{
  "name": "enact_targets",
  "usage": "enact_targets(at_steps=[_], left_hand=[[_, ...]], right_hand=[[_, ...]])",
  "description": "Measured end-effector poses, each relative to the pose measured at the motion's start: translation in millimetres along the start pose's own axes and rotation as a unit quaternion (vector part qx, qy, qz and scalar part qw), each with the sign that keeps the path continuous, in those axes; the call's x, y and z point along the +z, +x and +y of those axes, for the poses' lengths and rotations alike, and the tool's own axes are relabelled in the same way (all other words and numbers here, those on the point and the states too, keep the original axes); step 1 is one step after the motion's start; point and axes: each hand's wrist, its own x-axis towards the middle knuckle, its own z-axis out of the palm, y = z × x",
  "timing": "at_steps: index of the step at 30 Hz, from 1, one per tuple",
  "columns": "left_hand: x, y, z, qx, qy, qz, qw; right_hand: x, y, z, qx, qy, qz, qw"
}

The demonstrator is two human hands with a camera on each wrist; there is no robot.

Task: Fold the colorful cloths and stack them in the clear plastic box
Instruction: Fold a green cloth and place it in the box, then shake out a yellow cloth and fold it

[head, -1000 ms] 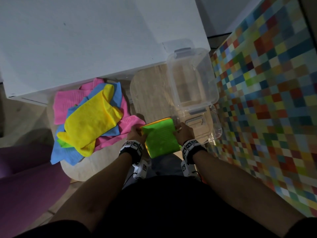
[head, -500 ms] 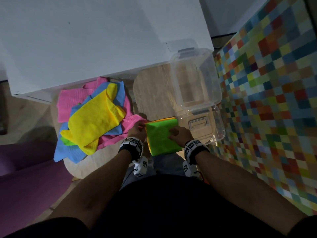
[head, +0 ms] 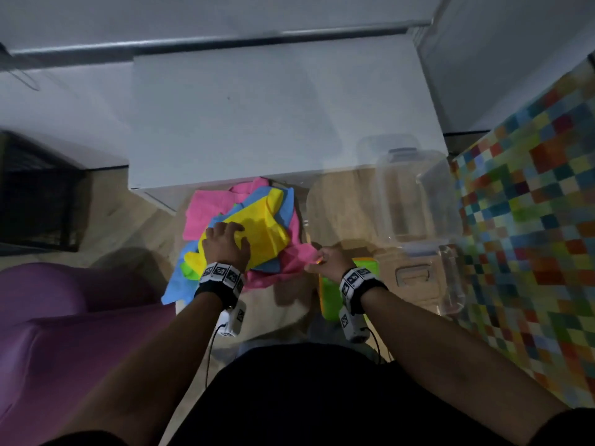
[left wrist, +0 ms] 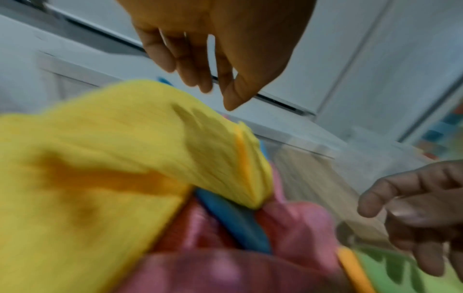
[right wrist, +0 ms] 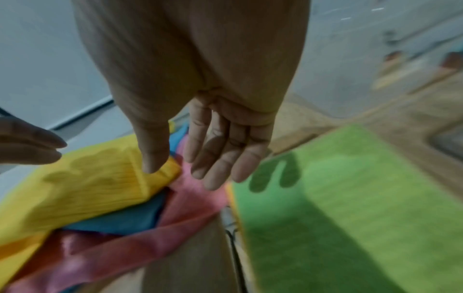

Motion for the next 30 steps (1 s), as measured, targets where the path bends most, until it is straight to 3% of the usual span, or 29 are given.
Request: enact_targets(at_steps=[2,5,9,15,22,26,30], left_hand=[[-12,5,-16,-0.067,0.023,-0.009,0.997],[-19,13,-39,-0.148,0.031,-0.096,0.984],[-21,24,-56,-0.155,0.043,-0.198,0.967],[-36,34,-64,-0.106,-0.001,-0.21,0.972],[-57,49,-79,-0.039,-0.108,-0.255,0.96],[-70,63,-87,-0.116,-0.212,-0.287,0.927],[-78,57,-94,-0.212,-0.271,-0.225,0.912]], right_hand=[[13,2,-24,-0.014,-0.006,-0.02,1.0],[33,14,-46,-0.017,-0.023,-0.02,0.999],[54,26,-68,-0.015,-0.048,-0.024,0.998],[68,31,-92,-0.006,-0.085,-0.002,0.996],[66,39,-105,0.034,-0.051,0.1,0.993],[76,43,-113,0.039,-0.053,0.02,0.998],[96,46,-116,-0.006,-0.067,-0.035,0.997]])
